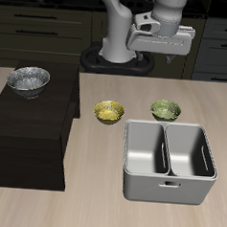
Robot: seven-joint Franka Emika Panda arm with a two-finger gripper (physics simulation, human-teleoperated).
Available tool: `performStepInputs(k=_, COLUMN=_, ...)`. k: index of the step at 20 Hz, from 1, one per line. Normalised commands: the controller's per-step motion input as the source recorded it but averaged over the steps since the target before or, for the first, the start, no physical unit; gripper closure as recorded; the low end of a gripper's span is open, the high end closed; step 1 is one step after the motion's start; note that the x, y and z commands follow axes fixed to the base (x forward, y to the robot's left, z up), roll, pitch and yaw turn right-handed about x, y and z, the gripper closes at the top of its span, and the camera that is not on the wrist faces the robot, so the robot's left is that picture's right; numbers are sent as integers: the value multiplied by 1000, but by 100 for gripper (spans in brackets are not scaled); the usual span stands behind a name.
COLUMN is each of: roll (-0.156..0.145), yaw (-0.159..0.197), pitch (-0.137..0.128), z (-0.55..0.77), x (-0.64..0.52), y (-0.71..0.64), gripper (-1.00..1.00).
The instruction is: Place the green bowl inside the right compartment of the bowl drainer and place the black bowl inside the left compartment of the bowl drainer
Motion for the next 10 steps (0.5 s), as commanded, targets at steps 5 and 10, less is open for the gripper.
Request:
performStepInputs(k=5, roll=42, yaw=-26, pitch=0, z=23, x=-13, y=120, gripper=-100)
performStepInputs(k=10, roll=25, yaw=-9, pitch=-45, z=51, x=-12, y=93, gripper=-100)
